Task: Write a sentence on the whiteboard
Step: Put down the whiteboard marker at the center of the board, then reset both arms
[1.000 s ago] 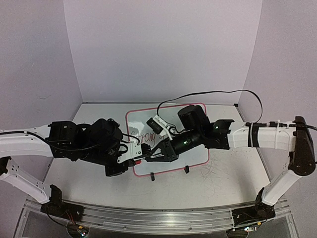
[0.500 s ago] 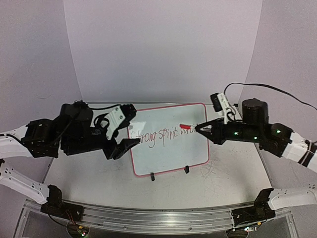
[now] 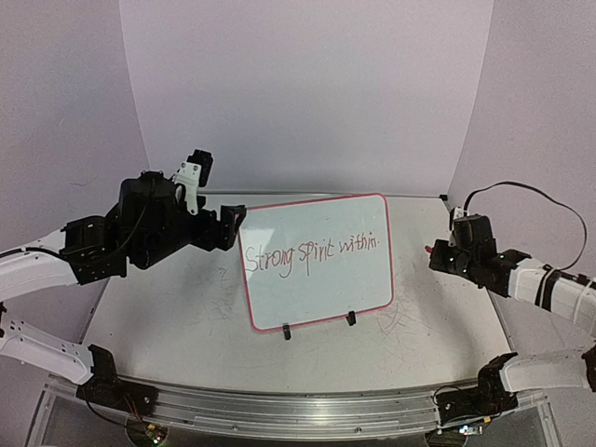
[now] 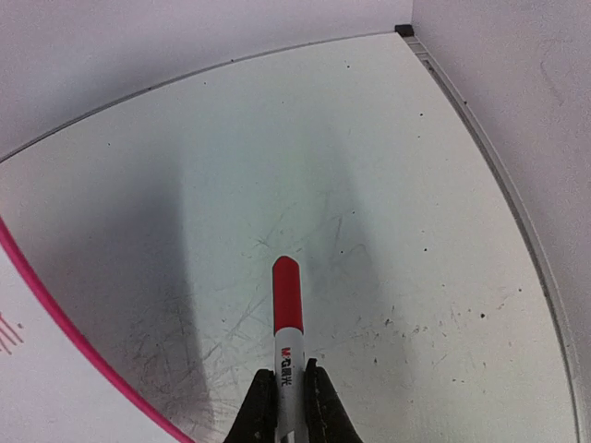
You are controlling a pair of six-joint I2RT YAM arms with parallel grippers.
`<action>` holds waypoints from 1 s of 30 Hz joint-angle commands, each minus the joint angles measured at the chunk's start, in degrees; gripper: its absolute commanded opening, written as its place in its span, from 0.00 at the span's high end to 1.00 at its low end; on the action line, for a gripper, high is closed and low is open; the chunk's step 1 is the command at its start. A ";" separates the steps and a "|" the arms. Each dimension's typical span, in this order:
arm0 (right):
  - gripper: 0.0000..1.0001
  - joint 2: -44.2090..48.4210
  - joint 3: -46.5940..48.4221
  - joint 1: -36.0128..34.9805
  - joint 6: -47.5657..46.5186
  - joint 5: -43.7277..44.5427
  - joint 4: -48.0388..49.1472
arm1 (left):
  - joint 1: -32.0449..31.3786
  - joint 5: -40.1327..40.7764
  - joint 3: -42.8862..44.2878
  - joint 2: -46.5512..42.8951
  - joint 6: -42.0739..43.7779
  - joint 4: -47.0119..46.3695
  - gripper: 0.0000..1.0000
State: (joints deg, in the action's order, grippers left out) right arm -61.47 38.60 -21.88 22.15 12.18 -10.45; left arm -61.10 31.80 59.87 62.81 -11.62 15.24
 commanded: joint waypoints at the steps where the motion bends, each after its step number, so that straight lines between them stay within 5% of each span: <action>1: 1.00 -6.59 -4.47 0.29 4.62 -2.81 18.21 | 0.30 3.26 -2.76 -3.03 -6.16 -3.04 0.05; 9: 0.95 -18.14 -7.94 0.21 9.76 -7.05 23.77 | 0.37 3.31 -4.28 -5.68 -4.78 -3.64 0.04; 16: 0.66 -17.53 -10.47 0.21 10.28 -8.55 23.64 | 0.37 8.11 -0.27 -4.64 -0.65 -2.62 0.02; 22: 0.40 -2.49 -5.73 0.25 7.86 -3.59 10.92 | 0.33 10.58 6.76 -4.46 4.16 -2.26 0.01; 26: 0.14 11.19 4.90 0.26 0.36 1.42 -0.52 | 0.37 11.02 10.99 -4.32 7.55 -2.33 0.01; 30: 0.02 19.86 18.32 0.23 -9.16 2.79 -7.00 | 0.37 10.33 15.99 -4.03 10.00 -2.35 0.01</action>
State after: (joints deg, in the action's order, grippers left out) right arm -49.98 43.37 -21.78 24.13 10.28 -9.03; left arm -60.99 41.17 69.48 58.93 -6.02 14.08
